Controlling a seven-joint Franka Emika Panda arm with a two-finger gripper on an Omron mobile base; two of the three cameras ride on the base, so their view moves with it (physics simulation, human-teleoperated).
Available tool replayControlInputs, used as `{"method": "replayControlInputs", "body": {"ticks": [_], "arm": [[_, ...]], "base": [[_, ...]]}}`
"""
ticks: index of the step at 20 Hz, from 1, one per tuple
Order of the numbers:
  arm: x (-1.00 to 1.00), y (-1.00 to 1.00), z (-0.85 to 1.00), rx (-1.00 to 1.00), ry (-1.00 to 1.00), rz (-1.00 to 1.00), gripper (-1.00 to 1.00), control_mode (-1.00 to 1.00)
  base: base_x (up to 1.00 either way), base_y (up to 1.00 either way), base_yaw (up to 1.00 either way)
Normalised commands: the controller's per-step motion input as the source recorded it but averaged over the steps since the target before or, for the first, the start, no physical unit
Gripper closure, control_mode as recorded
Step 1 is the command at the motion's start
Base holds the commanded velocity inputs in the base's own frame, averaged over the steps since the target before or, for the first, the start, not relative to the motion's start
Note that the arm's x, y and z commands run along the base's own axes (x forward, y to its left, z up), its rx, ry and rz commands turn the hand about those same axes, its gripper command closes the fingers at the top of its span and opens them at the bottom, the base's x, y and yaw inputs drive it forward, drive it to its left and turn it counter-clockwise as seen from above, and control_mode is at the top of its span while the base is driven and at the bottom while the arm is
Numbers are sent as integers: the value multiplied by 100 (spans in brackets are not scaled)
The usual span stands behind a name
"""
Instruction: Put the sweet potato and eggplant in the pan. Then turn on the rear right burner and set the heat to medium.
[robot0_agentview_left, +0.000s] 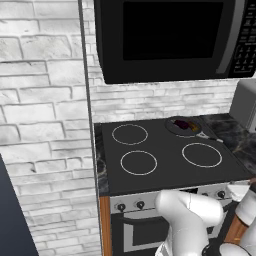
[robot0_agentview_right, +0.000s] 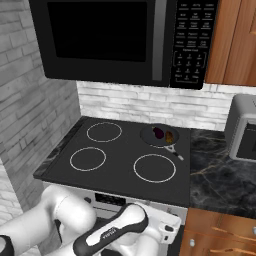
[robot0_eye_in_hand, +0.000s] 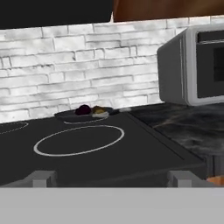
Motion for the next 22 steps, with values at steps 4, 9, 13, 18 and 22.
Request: {"method": "replayControlInputs", "body": {"ticks": [4, 9, 13, 18, 22], "arm": [[-1, 3, -24, -21, 0, 0, -100, -100], [5, 21, -41, -18, 0, 1, -100, -100], [17, 11, -25, -8, 0, 3, -100, -100], [8, 4, -28, -1, 0, 6, -100, -100], [0, -2, -28, 0, 0, 1, -100, -100]], "base": [[0, 0, 0], [0, 0, 0], [0, 0, 0], [0, 0, 0], [0, 0, 0]]}}
